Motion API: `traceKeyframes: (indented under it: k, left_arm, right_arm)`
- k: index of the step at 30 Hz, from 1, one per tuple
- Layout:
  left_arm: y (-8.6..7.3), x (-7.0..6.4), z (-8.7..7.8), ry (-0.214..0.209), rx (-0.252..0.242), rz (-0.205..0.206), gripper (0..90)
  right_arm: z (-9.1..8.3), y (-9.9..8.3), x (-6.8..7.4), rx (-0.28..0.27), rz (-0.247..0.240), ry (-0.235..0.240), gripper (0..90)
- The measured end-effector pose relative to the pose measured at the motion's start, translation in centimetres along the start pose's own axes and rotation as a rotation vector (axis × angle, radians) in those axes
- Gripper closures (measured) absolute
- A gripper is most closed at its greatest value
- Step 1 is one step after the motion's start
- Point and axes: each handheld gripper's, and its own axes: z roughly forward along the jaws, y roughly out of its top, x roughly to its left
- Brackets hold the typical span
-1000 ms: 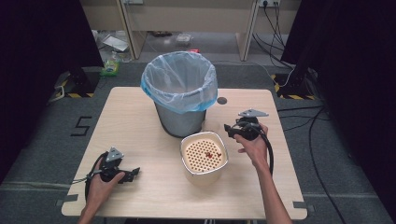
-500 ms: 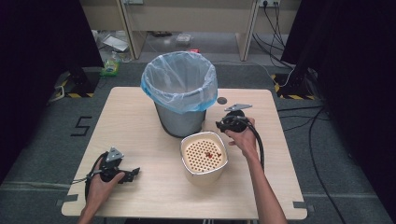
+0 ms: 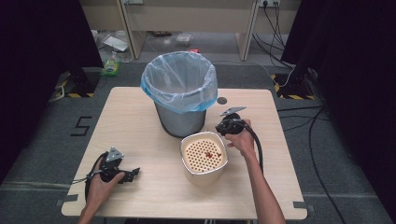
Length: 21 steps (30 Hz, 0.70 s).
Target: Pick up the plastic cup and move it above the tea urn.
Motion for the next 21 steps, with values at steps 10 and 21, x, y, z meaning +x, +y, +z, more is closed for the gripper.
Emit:
traceKeyframes:
  k: [10,21]
  left_arm:
    - [0.0,0.0,0.0,0.0,0.0,0.0,0.0]
    - [0.0,0.0,0.0,0.0,0.0,0.0,0.0]
  right_arm:
    - [-2.9,-0.1,-0.8,-0.052,-0.024,-0.075,86.2]
    - [-5.8,0.5,-1.4,-0.11,-0.056,-0.165,86.2]
